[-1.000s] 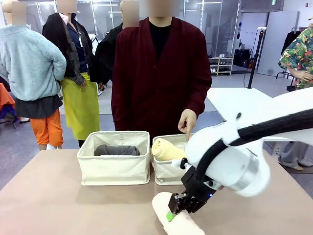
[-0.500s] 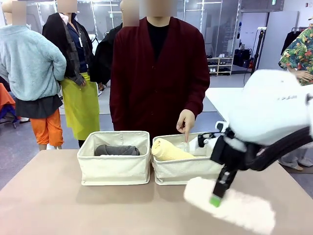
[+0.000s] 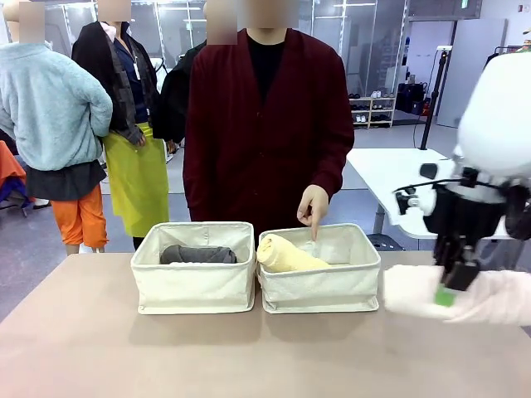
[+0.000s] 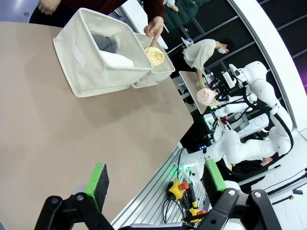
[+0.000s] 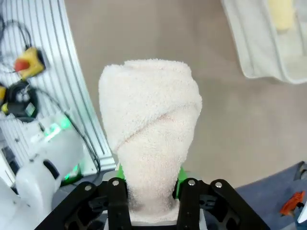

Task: Divide the towels into two baskets.
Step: Pick up one hotel-folded towel from the bottom of the table and place it in the Fabric basket indicated by the person.

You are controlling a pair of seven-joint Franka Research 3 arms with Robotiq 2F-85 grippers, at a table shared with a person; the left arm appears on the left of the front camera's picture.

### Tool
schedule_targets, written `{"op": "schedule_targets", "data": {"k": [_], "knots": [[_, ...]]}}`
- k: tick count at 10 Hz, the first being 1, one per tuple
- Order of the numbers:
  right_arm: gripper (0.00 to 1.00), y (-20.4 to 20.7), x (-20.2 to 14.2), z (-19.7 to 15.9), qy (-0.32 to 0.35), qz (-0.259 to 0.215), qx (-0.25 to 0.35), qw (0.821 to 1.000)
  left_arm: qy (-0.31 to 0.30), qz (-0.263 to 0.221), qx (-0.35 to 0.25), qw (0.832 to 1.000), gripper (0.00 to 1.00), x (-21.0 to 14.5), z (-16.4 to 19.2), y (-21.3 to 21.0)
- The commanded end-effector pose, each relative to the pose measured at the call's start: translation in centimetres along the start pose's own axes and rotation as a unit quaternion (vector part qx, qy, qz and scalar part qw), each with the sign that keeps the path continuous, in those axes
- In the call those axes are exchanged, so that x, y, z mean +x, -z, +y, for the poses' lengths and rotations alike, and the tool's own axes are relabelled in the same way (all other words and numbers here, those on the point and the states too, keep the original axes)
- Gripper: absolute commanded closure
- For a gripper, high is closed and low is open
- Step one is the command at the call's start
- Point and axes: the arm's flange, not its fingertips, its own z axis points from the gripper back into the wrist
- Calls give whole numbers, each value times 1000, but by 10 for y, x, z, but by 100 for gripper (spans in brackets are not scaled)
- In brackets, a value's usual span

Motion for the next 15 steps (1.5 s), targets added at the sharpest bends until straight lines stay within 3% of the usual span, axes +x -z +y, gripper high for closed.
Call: {"op": "schedule_targets", "data": {"k": [1, 2, 3, 4, 7, 8, 9, 15], "knots": [[100, -12, -25, -2, -42, 27, 22, 998, 2, -1, -3, 1000, 0, -2, -2, -3], [100, -13, -31, -1, -56, 26, 24, 998, 2, -1, -3, 1000, 0, -2, -2, -3], [100, -9, -32, 0, -36, -28, 12, 999, 2, -1, -3, 1000, 0, -2, -2, -3], [100, -5, -28, -5, -31, 18, 22, 999, 2, -1, -3, 1000, 0, -2, -2, -3], [100, -5, -28, -5, -31, 18, 22, 999, 2, -1, -3, 1000, 0, -2, -2, -3], [63, -3, -30, -5, -35, 14, 26, 999, 2, -1, -3, 1000, 0, -2, -2, -3], [63, -6, -18, -7, -49, 2, 13, 999, 2, -1, -3, 1000, 0, -2, -2, -3], [63, -36, 160, -93, -180, -18, -2, 983, 2, -1, -3, 1000, 0, -2, -2, -3]]}}
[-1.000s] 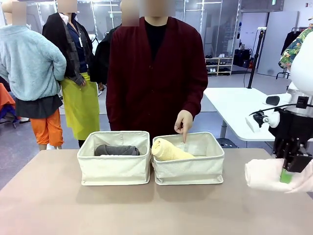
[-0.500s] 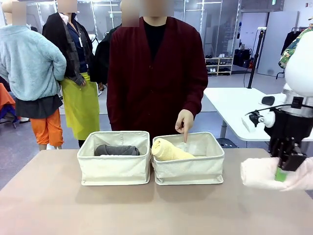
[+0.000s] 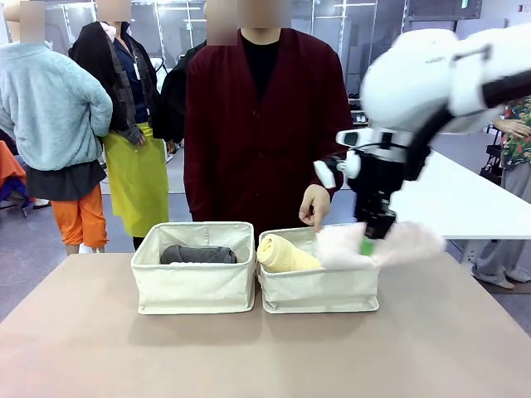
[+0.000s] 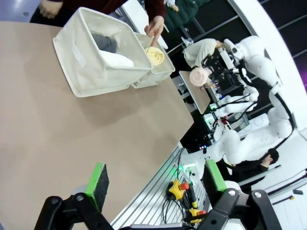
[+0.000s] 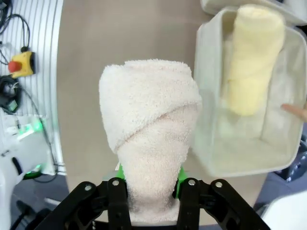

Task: Divide the towels into two baskets.
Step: Pick up one hotel-folded towel from the bottom of the table and place it in the Fabric basket indicated by the person.

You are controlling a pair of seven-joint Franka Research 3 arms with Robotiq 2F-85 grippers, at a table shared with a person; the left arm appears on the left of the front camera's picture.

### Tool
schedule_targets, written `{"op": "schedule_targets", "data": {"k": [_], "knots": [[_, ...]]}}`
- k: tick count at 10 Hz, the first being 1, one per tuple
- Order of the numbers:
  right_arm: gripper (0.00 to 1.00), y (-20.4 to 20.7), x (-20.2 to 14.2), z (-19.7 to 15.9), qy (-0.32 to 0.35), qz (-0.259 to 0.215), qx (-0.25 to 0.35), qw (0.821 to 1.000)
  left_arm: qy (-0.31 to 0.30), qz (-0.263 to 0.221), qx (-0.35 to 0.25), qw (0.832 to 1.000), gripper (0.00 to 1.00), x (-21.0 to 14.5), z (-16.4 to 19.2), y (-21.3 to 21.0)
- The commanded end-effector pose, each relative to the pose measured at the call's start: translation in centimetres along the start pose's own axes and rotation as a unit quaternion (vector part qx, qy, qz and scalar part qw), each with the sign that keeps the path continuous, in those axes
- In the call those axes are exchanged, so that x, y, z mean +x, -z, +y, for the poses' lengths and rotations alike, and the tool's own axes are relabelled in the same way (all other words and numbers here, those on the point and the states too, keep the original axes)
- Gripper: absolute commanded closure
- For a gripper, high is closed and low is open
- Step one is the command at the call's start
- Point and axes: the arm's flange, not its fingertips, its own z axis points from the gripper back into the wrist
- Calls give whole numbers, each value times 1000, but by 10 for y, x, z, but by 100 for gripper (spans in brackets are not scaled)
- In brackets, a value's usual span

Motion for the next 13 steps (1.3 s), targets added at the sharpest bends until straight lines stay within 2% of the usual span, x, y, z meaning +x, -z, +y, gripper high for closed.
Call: {"op": "schedule_targets", "data": {"k": [1, 4, 6, 11, 13], "knots": [[63, -12, 19, -44, -43, -6, 10, 999, 3, -1, -3, 1000, 0, -2, -2, -3], [63, -5, 20, -123, -52, -39, 7, 998, 3, -1, -3, 1000, 0, -2, -2, -3], [63, 2, 12, -158, -73, -49, 17, 996, 3, -1, -3, 1000, 0, -2, -2, -3], [63, 36, 26, -178, 0, -59, -38, 998, 3, -1, -3, 1000, 0, -2, -2, -3], [63, 44, 28, -181, 14, -43, -65, 997, 3, -1, -3, 1000, 0, -2, -2, -3]]}}
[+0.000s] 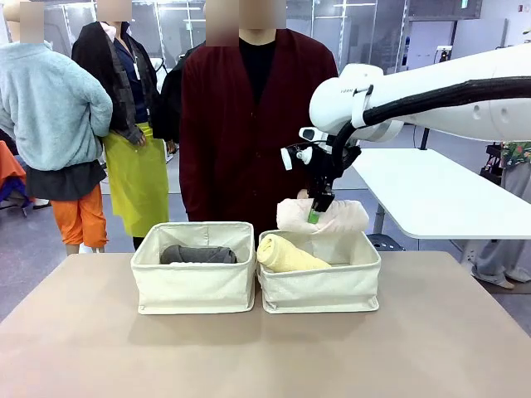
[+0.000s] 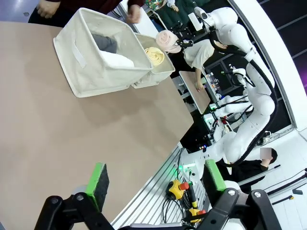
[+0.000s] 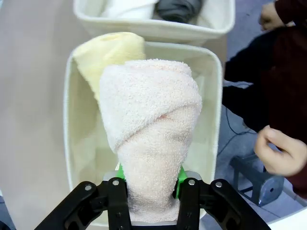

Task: Divide the towels into two baskets.
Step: Pick up one hotel-folded towel from the bottom of the table and place it in the Fabric basket indicated by the person.

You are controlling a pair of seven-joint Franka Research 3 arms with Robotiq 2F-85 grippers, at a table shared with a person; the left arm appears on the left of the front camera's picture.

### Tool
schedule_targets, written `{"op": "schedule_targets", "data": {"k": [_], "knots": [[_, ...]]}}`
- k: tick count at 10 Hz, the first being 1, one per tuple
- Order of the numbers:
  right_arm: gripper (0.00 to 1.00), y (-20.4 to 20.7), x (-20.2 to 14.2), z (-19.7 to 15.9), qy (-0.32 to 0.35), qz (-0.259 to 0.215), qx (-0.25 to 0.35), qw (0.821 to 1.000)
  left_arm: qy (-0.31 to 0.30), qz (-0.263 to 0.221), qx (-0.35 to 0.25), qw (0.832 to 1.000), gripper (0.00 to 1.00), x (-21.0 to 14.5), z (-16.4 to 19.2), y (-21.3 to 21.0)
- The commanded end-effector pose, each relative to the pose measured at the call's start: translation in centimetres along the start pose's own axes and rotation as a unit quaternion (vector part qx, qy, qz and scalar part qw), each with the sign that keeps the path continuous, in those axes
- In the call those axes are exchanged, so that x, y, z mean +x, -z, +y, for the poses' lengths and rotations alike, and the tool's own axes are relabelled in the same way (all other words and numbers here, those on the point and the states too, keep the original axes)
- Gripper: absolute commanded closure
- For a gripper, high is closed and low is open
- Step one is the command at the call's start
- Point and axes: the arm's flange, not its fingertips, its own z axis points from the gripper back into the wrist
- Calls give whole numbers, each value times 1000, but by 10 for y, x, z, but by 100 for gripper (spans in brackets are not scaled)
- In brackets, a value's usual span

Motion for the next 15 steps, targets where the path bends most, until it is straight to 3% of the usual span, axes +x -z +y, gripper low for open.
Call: {"op": "schedule_targets", "data": {"k": [1, 2, 4, 10, 11, 15], "knots": [[51, 8, 0, 3, 22, 20, -21, 999, 3, -1, -3, 1000, 0, -2, -2, -3], [29, 11, -3, 3, 27, 29, -27, 999, 3, -1, -3, 1000, 0, -2, -2, -3], [0, 9, -8, 4, 28, 41, -34, 998, 3, -1, -3, 1000, 0, -2, -2, -3], [0, -4, -13, 23, 19, 18, -9, 1000, 3, -1, -3, 1000, 0, -2, -2, -3], [0, 5, -7, -1, 18, 33, -21, 999, 3, -1, -3, 1000, 0, -2, -2, -3], [0, 5, -7, -1, 18, 33, -21, 999, 3, -1, -3, 1000, 0, -2, -2, -3]]}}
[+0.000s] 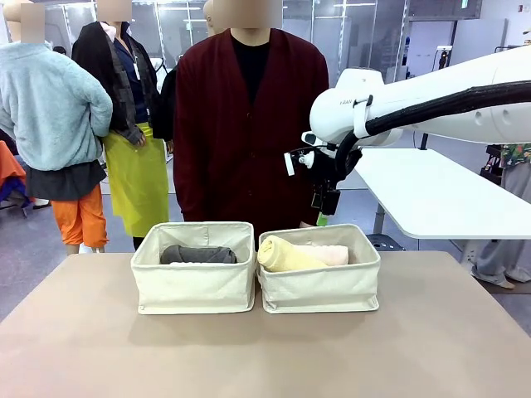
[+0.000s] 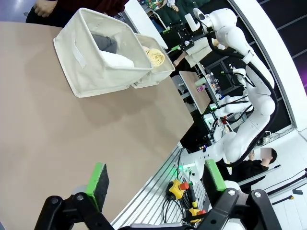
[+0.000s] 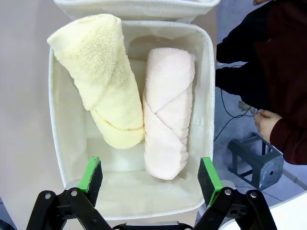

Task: Divide the towels into two baskets.
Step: Pick up one hotel-folded towel from the bottom of the table and place it in the Fabric basket indicated by the person.

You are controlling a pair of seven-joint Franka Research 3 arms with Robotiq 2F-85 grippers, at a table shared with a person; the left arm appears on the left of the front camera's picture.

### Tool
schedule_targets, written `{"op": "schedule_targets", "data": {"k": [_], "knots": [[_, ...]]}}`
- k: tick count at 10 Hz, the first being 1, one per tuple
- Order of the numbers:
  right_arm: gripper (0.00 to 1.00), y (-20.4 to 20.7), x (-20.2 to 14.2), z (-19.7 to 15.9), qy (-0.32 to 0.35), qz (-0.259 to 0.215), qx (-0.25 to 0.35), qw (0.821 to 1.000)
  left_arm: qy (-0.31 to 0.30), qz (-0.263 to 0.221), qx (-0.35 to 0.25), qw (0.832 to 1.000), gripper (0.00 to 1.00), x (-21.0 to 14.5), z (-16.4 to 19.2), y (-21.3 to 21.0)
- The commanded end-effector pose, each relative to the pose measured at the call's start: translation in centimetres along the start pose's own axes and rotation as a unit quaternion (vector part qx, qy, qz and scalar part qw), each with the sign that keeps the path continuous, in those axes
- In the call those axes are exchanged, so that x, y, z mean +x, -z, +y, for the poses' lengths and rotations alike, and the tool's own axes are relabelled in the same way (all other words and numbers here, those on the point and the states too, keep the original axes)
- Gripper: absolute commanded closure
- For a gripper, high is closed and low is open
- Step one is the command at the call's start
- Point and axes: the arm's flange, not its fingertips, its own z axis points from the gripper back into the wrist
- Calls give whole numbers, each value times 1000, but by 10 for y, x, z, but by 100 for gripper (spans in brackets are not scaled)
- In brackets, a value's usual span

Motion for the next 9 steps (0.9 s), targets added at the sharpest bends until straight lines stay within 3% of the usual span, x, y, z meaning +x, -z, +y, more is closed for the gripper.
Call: {"op": "schedule_targets", "data": {"k": [1, 6, 7, 9], "knots": [[0, 0, 1, -1, -1, 1, -4, 1000, 3, -1, -3, 1000, 0, -2, -2, -3], [0, -2, 1, -1, 0, -1, -2, 1000, 3, -1, -3, 1000, 0, -2, -2, -3], [0, -20, -9, 20, 10, -33, 17, 999, 3, -1, -3, 1000, 0, -2, -2, -3], [0, -61, -61, 69, 65, -26, 32, 997, 3, -1, -3, 1000, 0, -2, -2, -3]]}}
